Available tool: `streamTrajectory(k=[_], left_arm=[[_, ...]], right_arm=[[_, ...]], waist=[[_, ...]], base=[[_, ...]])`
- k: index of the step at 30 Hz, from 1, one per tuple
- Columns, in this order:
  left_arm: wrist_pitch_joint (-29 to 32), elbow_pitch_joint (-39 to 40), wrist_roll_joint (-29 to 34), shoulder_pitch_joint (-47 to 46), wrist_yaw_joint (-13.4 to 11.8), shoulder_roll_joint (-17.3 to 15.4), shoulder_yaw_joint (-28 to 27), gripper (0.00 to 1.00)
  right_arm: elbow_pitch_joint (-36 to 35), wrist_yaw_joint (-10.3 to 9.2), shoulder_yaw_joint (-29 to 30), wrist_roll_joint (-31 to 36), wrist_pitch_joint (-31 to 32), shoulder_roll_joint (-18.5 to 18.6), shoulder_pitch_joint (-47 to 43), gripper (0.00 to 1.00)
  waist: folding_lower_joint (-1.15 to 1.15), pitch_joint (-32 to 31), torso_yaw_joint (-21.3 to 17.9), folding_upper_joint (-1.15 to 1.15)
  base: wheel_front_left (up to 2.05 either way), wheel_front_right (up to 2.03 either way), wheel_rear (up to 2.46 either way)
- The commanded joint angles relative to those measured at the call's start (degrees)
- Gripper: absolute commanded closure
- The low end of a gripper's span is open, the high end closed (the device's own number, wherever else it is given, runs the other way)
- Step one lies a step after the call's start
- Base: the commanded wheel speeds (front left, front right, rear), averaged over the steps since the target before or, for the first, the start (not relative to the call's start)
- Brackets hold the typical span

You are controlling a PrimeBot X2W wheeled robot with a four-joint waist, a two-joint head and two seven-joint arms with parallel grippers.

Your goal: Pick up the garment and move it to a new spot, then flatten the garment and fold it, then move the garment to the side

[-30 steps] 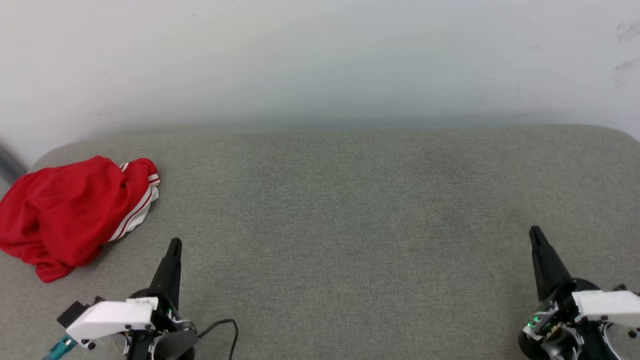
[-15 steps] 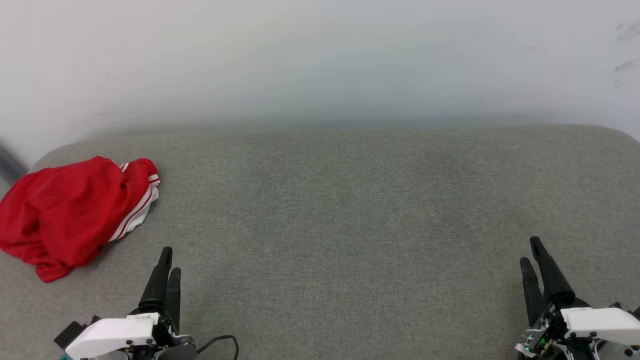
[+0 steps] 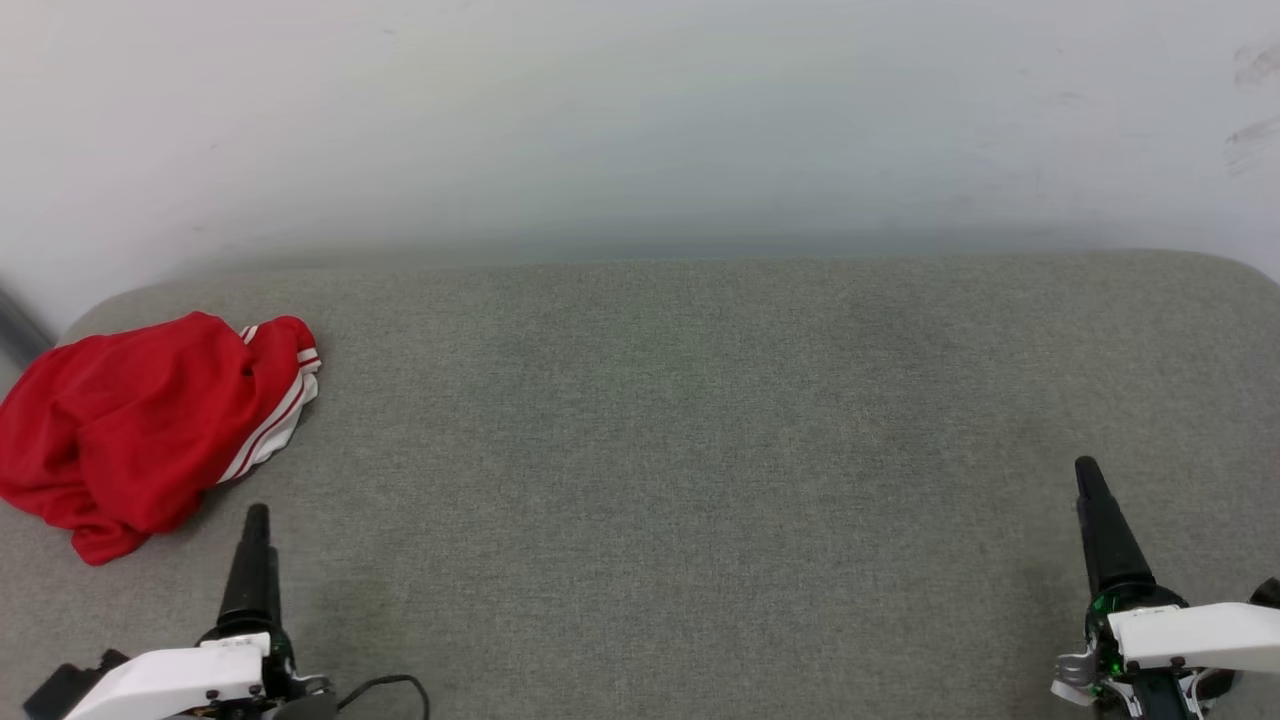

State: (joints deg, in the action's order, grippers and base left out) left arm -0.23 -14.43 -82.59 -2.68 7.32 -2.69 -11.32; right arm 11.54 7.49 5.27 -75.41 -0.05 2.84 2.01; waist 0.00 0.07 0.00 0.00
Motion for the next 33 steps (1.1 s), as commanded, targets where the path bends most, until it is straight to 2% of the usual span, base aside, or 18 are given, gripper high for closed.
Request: streamTrajectory(k=[1,9,14,18,23,33], left_arm=[[-0.6,1.5,2.6,-0.8,0.1,-0.1,-1.6,0.00],[-2.4,5.0,12.2,-0.8,0.0,-0.1,-3.6,0.00],[-3.4,8.6,18.8,0.1,-3.4,-0.2,-2.5,0.00],[-4.2,12.5,24.2,0.6,-5.5,-0.2,-0.9,0.00],[-5.1,16.6,31.5,1.8,-6.9,-0.2,2.2,0.00],[-6.8,19.6,45.4,3.3,-7.8,-0.2,8.9,0.00]], right_arm=[[-2.2,0.01,0.4,4.6,-0.8,0.1,0.3,0.00],[-7.1,0.01,-0.1,17.5,-2.6,0.1,0.2,0.00],[-10.4,0.01,-1.0,25.9,-3.6,0.1,0.0,0.00],[-12.3,0.01,-2.8,32.7,-4.3,0.1,-0.3,0.00],[-14.2,0.01,-4.0,39.7,-5.3,0.1,-0.3,0.00],[-15.3,0.01,-4.5,50.3,-7.0,0.1,-1.8,0.00]], waist=[[0.00,0.0,0.0,0.00],[0.00,0.2,0.2,0.00],[0.00,0.3,0.3,0.00],[0.00,0.4,0.4,0.00],[0.00,0.5,0.4,0.00],[0.00,0.5,0.1,0.00]], base=[[0.00,0.00,0.00],[0.00,0.00,0.00],[0.00,0.00,0.00],[0.00,0.00,0.00],[0.00,0.00,0.00],[0.00,0.00,0.00]])
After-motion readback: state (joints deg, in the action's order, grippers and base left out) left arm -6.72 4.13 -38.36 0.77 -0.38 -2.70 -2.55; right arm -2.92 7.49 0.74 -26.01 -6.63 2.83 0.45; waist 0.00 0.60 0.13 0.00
